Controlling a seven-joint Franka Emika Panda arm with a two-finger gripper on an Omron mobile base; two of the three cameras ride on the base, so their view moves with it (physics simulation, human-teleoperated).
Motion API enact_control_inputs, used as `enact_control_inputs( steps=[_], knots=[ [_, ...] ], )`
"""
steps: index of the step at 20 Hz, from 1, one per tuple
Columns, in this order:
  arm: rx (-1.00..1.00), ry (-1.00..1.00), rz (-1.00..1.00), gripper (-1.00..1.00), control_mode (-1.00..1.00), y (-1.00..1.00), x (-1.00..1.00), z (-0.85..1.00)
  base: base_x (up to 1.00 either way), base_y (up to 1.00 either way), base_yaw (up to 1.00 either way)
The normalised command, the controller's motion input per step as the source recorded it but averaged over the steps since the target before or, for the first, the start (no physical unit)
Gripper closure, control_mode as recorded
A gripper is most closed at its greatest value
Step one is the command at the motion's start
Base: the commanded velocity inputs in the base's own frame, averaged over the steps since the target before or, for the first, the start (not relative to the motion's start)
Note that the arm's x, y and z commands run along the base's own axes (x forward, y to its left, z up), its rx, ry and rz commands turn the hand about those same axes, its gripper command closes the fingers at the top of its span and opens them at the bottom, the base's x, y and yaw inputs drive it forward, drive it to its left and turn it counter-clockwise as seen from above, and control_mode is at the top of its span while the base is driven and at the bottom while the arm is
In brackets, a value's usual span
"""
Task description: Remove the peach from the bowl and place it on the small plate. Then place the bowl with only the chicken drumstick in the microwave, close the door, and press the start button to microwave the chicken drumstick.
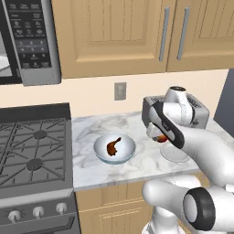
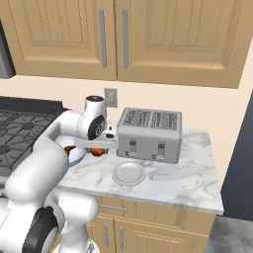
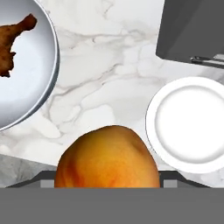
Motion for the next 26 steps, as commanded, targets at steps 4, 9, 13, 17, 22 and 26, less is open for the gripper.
enact_control_inputs(
  steps=[4,9,13,17,22,26],
  knots=[
    [0.07,0.01,0.00,1.00,-1.00,-0.77,0.00,-0.01,0.00,0.00,0.00],
    [0.04,0.04,0.00,1.00,-1.00,-0.55,0.03,-0.12,0.00,0.00,0.00],
    [0.00,0.05,0.00,1.00,-1.00,-0.15,0.05,-0.47,0.00,0.00,0.00],
    [0.00,0.00,0.00,1.00,-1.00,-0.01,0.02,-0.67,0.00,0.00,0.00],
    [0.00,0.00,0.00,1.00,-1.00,-0.08,0.11,-0.56,0.00,0.00,0.00],
    [0.01,0.00,0.00,1.00,-1.00,-0.33,0.22,-0.16,0.00,0.00,0.00]
  ],
)
